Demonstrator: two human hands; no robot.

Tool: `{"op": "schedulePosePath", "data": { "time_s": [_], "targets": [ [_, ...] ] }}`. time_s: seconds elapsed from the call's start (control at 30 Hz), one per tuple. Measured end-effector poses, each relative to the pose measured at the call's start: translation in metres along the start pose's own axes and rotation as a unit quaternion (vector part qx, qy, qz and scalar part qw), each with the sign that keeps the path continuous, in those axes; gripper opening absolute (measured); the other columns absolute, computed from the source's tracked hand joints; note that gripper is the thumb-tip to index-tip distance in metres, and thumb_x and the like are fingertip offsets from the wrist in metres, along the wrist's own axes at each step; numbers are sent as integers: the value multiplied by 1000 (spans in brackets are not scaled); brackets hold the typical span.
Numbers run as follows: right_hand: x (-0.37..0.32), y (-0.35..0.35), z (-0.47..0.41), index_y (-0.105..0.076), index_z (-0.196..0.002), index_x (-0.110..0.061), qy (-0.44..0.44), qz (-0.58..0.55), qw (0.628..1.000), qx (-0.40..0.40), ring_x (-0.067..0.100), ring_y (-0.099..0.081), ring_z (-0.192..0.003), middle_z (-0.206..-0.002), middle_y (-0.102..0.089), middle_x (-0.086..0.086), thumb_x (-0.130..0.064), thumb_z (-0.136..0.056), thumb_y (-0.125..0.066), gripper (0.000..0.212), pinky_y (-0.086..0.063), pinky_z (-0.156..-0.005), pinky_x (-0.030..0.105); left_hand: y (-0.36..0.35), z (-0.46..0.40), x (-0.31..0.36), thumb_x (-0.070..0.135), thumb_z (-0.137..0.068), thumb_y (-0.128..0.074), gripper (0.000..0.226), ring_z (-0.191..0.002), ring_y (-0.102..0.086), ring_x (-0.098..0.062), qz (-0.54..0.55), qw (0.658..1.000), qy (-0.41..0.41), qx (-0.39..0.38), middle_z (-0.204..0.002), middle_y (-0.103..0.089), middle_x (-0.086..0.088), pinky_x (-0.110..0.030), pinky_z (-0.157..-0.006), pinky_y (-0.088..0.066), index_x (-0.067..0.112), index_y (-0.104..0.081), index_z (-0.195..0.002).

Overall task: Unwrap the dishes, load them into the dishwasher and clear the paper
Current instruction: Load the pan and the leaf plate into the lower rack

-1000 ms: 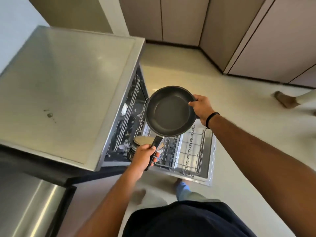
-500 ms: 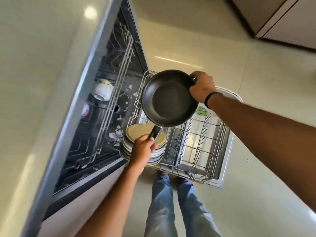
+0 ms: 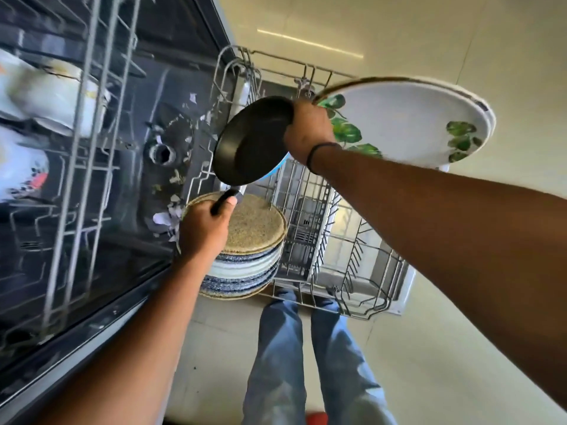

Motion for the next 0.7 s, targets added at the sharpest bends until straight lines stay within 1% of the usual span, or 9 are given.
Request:
{"op": "schedulePosePath", "data": {
  "time_s": [0.1, 0.2, 0.27, 0.33, 0.4, 0.47, 0.5, 0.57, 0.7],
  "targets": [
    [12, -14, 4, -54, -129, -5, -43, -83, 995, 15, 37, -62, -110, -119, -66, 19, -8, -87, -55, 42, -48, -80, 36, -6, 2, 10, 49, -100, -52, 47, -58, -48, -18, -12, 1000, 12, 8, -60, -53, 3, -31, -51, -26, 12, -60, -72],
    [20, -32, 9, -56, -122, -5, -95, -190, 977, 11, 31, -63, -104, -115, -67, 16, -20, -89, -61, 37, -45, -76, 28, -16, 1, 25, 48, -103, -47, 46, -52, -45, -11, -8, 1000, 28, 4, -59, -50, 3, -25, -44, -23, 10, -62, -80],
    [18, -46, 12, -59, -114, -9, -115, -268, 956, -2, 29, -69, -92, -104, -70, 12, -30, -84, -65, 37, -57, -81, 35, -26, -3, 33, 48, -104, -45, 49, -52, -46, -12, 37, 999, 38, -8, -61, -52, 1, -20, -38, -28, 7, -63, -85],
    [14, -64, 12, -61, -107, -12, -124, -308, 943, -33, 27, -72, -84, -96, -72, 9, -34, -84, -67, 32, -62, -77, 44, -36, -7, 44, 47, -105, -42, 50, -54, -48, -13, 92, 994, 53, -15, -66, -55, 0, -17, -39, -30, 5, -66, -92],
    [7, -76, 14, -62, -106, -11, -123, -315, 939, -64, 25, -71, -86, -95, -72, 9, -29, -89, -69, 26, -62, -79, 42, -45, -12, 55, 45, -106, -41, 48, -55, -47, -16, 137, 988, 69, -21, -68, -55, -1, -31, -49, -33, 8, -65, -88],
    [5, -85, 12, -64, -100, -9, -119, -294, 945, -79, 24, -66, -85, -92, -69, 9, -26, -91, -66, 20, -56, -74, 34, -58, -21, 62, 33, -106, -40, 40, -57, -45, -23, 191, 977, 91, -24, -64, -52, -2, -34, -54, -30, 14, -55, -74],
    [5, -86, 10, -63, -93, -9, -118, -281, 949, -80, 25, -62, -81, -88, -66, 10, -26, -92, -64, 18, -48, -69, 30, -64, -27, 63, 26, -105, -39, 38, -57, -44, -24, 212, 971, 103, -25, -62, -50, -2, -35, -53, -29, 16, -50, -70],
    [6, -89, 5, -61, -90, -8, -126, -271, 951, -81, 27, -58, -81, -86, -62, 12, -25, -94, -59, 18, -41, -68, 29, -73, -35, 66, 19, -103, -38, 35, -55, -43, -22, 243, 961, 123, -34, -60, -49, -2, -32, -50, -28, 17, -49, -69],
    [16, -88, -8, -61, -111, -1, -144, -289, 944, -72, 34, -67, -95, -104, -69, 21, -14, -91, -49, 27, -56, -84, 42, -81, -35, 77, 20, -104, -38, 37, -53, -48, -15, 271, 951, 112, -95, -61, -54, -1, -28, -51, -32, 16, -54, -71]
  ]
}}
Point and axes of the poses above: each hand's wrist, its own z-axis away from the middle knuckle, its own y-axis out of the back of the hand, x = y × z, the point moved 9 cm from there along -z, towards the middle knuckle
